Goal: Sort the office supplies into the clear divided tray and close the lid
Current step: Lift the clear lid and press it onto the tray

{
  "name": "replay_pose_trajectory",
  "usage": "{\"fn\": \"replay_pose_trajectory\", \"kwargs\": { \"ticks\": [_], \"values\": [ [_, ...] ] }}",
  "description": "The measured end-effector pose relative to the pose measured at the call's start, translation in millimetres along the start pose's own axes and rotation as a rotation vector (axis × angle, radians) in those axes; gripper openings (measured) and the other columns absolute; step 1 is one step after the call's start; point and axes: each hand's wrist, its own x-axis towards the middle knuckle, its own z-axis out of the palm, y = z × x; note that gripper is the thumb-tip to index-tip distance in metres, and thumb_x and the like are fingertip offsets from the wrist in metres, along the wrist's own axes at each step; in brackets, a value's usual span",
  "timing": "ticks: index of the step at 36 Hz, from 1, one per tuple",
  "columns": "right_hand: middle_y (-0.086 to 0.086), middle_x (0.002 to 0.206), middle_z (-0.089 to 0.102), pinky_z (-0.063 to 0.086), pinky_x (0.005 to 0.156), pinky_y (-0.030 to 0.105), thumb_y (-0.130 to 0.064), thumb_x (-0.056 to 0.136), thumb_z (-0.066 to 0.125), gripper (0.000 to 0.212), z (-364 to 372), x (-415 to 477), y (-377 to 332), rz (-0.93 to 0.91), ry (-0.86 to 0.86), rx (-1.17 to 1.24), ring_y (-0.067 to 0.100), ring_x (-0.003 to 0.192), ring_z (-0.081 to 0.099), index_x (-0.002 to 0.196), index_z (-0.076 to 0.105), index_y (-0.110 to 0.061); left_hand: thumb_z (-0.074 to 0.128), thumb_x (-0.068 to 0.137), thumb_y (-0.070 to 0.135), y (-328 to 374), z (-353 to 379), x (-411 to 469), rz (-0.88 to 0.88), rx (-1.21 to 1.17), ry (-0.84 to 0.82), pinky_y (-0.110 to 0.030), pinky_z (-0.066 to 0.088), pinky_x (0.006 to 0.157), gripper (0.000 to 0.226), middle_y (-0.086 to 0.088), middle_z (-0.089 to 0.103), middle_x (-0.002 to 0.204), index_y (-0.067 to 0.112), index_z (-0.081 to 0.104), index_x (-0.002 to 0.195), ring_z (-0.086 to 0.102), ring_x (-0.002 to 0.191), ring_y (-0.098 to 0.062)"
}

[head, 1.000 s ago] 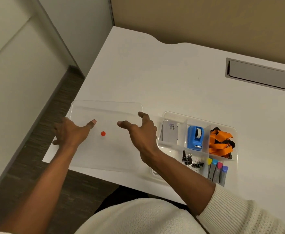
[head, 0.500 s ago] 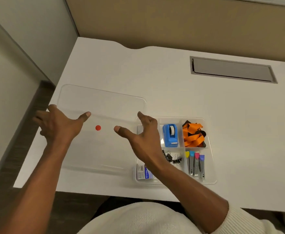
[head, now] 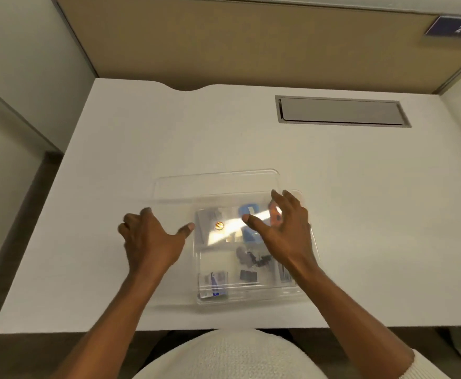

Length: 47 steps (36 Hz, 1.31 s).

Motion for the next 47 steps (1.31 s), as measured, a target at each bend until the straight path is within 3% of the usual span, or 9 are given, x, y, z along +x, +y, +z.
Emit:
{"fn": "replay_pose_trajectory", "kwargs": {
  "ticks": [4, 9, 16, 23, 26, 31, 36, 43, 47],
  "values": [
    [-0.001, 0.165, 0.032, 0.028, 0.118, 0.051, -0.063, 0.076, 0.078, 0.084, -22, 10, 37, 0.002, -0.005, -0.115, 0.023, 0.148, 0.029, 0.148, 0.048, -0.032, 0.084, 0.072, 0.062, 10, 31, -26, 0.062, -0.013, -0.073, -0.046, 0.045, 0.103, 0.101, -0.018, 0.043, 0.135, 0.003, 0.043, 0.143, 0.036, 0.133, -0.035],
    [0.004, 0.161, 0.037, 0.037, 0.113, 0.053, -0.056, 0.077, 0.080, 0.076, -30, 13, 75, -0.045, -0.046, -0.197, 0.028, 0.143, 0.032, 0.143, 0.054, -0.029, 0.082, 0.075, 0.061, 18, 60, -45, 0.126, 0.078, -0.099, -0.031, 0.043, 0.090, 0.089, -0.015, 0.044, 0.130, 0.006, 0.045, 0.133, 0.040, 0.125, -0.030],
    [0.008, 0.158, 0.039, 0.040, 0.109, 0.055, -0.064, 0.076, 0.072, 0.076, -23, 15, 99, -0.116, -0.012, -0.303, 0.031, 0.139, 0.032, 0.142, 0.052, -0.032, 0.077, 0.076, 0.068, 20, 83, -50, 0.164, 0.098, -0.037, -0.041, 0.053, 0.101, 0.101, -0.015, 0.043, 0.136, 0.006, 0.037, 0.145, 0.042, 0.128, -0.030],
    [0.010, 0.168, 0.020, 0.052, 0.104, 0.053, -0.073, 0.087, 0.056, 0.091, -16, 12, 125, -0.223, -0.067, -0.415, 0.034, 0.148, 0.032, 0.159, 0.026, -0.027, 0.064, 0.082, 0.075, 13, 98, -50, 0.200, 0.144, 0.025, -0.041, 0.053, 0.098, 0.107, -0.017, 0.044, 0.142, 0.003, 0.030, 0.153, 0.044, 0.131, -0.032],
    [0.011, 0.172, 0.005, 0.048, 0.108, 0.052, -0.072, 0.093, 0.044, 0.091, -15, 9, 133, -0.293, -0.083, -0.441, 0.037, 0.149, 0.033, 0.163, 0.012, -0.025, 0.051, 0.089, 0.075, 5, 109, -56, 0.240, 0.128, 0.035, -0.042, 0.049, 0.106, 0.109, -0.018, 0.037, 0.155, 0.002, 0.014, 0.161, 0.039, 0.140, -0.033],
    [0.008, 0.171, -0.013, 0.042, 0.115, 0.051, -0.072, 0.095, 0.034, 0.090, -14, 10, 136, -0.335, -0.093, -0.444, 0.035, 0.155, 0.021, 0.164, 0.001, -0.024, 0.030, 0.093, 0.077, -11, 124, -59, 0.298, 0.070, 0.007, -0.044, 0.029, 0.123, 0.105, -0.012, 0.005, 0.173, 0.011, -0.011, 0.163, 0.021, 0.156, -0.032],
    [0.004, 0.169, -0.025, 0.038, 0.118, 0.052, -0.075, 0.095, 0.028, 0.090, -9, 11, 141, -0.321, -0.087, -0.473, 0.032, 0.158, 0.011, 0.162, -0.008, -0.027, 0.021, 0.093, 0.082, -18, 132, -52, 0.343, 0.083, 0.049, -0.035, 0.014, 0.121, 0.103, -0.006, -0.009, 0.174, 0.016, -0.018, 0.162, 0.008, 0.160, -0.027],
    [0.004, 0.170, -0.023, 0.031, 0.122, 0.055, -0.078, 0.093, 0.027, 0.093, -2, 11, 144, -0.288, -0.054, -0.494, 0.031, 0.159, 0.005, 0.162, -0.009, -0.029, 0.022, 0.093, 0.082, -22, 140, -41, 0.369, 0.108, 0.054, -0.035, 0.014, 0.122, 0.103, -0.004, -0.012, 0.174, 0.017, -0.018, 0.162, 0.002, 0.160, -0.024],
    [0.008, 0.171, -0.015, 0.022, 0.125, 0.056, -0.075, 0.094, 0.030, 0.094, 0, 11, 143, -0.299, -0.005, -0.546, 0.029, 0.159, -0.007, 0.163, -0.003, -0.020, 0.028, 0.096, 0.078, -21, 140, -32, 0.418, 0.149, 0.067, -0.040, 0.012, 0.126, 0.102, -0.008, -0.013, 0.173, 0.012, -0.013, 0.163, -0.003, 0.161, -0.025]
  ]
}}
